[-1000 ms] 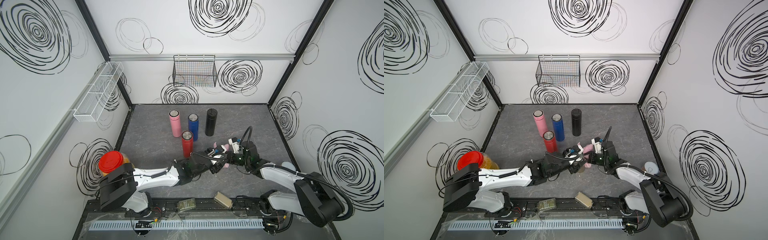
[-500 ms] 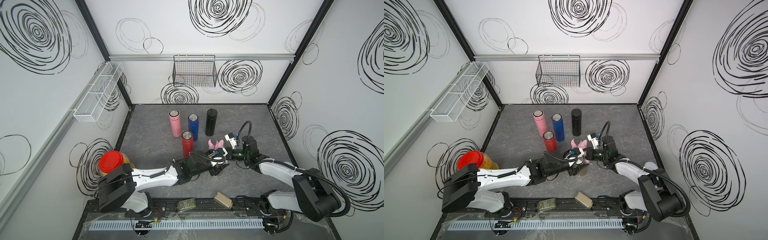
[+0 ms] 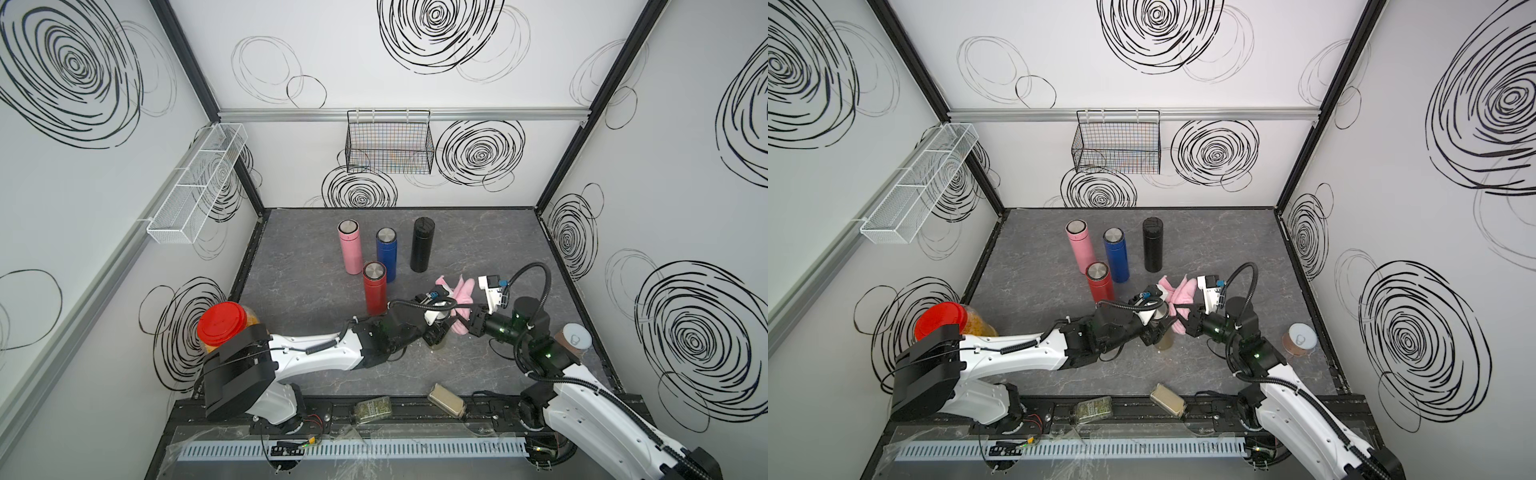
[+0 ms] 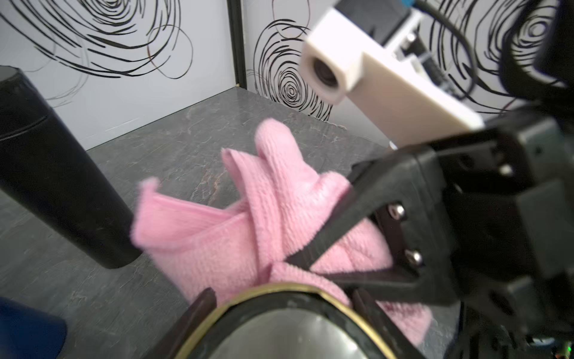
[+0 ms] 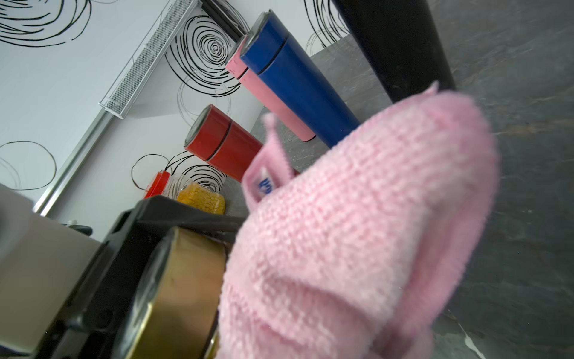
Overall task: Wipe the surface of the thermos
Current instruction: Wipe the dirt from the surface of the thermos.
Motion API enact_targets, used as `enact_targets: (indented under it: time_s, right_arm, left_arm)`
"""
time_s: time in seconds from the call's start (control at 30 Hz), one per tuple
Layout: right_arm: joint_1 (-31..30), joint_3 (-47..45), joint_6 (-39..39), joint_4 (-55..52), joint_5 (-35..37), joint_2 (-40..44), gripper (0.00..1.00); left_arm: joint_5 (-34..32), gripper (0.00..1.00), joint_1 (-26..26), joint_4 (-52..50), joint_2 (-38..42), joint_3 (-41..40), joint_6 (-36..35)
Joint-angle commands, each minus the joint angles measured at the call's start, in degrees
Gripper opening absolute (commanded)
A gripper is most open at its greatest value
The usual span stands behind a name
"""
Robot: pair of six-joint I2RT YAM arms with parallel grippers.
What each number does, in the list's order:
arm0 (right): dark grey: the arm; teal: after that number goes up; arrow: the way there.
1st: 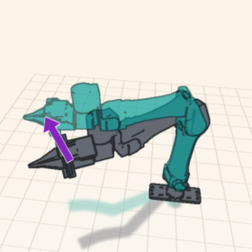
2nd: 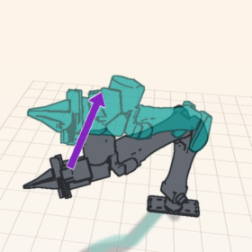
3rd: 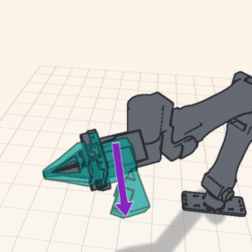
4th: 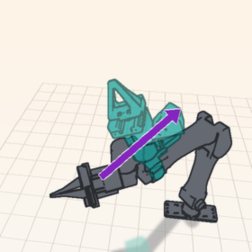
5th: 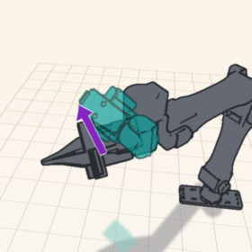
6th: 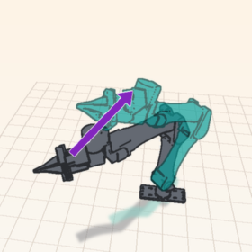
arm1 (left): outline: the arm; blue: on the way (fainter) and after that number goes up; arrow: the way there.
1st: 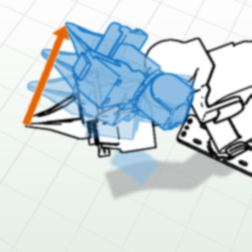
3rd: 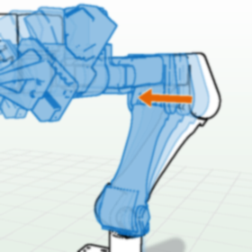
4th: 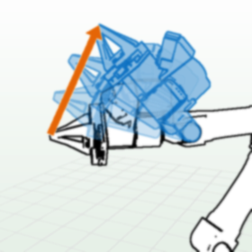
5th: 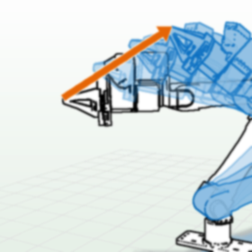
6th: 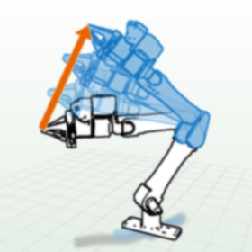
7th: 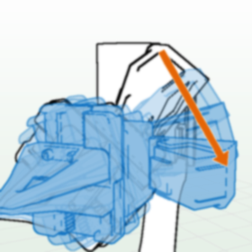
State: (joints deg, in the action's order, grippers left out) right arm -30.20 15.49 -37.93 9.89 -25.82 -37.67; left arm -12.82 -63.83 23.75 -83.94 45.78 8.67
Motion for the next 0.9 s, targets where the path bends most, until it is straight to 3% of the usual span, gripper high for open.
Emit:
enact_targets:
  time_s: [0.0,0.13,0.27,0.37,0.5,0.63,0.73,0.87]
  right_arm:
    - [-7.0,-4.8,-2.0,-6.1,5.5,1.4,0.0]
    - [-16.7,-4.7,-4.5,-7.5,19.1,2.9,0.0]
    - [-30.5,-4.9,2.6,3.8,35.7,5.0,0.0]
    - [-36.8,-3.5,8.2,10.6,42.0,1.7,0.0]
    - [-37.0,0.7,5.2,6.7,44.1,-8.5,0.0]
    - [-37.1,-0.4,-3.3,-0.4,52.8,-15.5,0.0]
    - [-37.5,-3.2,-8.1,-1.8,55.7,-15.8,0.0]
    - [-38.1,-4.8,-4.8,4.8,54.9,-11.7,0.0]
  left_arm:
    - [-14.3,0.0,-1.1,-3.5,-2.7,4.4,8.2]
    - [-26.4,0.0,-3.7,-13.7,-5.1,10.5,20.9]
    - [-27.2,0.0,-2.9,-23.7,-8.3,16.4,31.9]
    - [-27.4,0.0,-3.0,-25.8,-9.2,18.7,35.1]
    - [-25.2,0.0,-2.6,-26.3,-10.0,20.5,36.9]
    - [-25.8,0.0,-2.5,-29.2,-11.1,22.8,38.2]
    - [-26.7,0.0,-2.3,-31.0,-11.2,23.9,39.3]
    - [-27.4,0.0,-2.2,-31.3,-10.1,23.2,42.1]
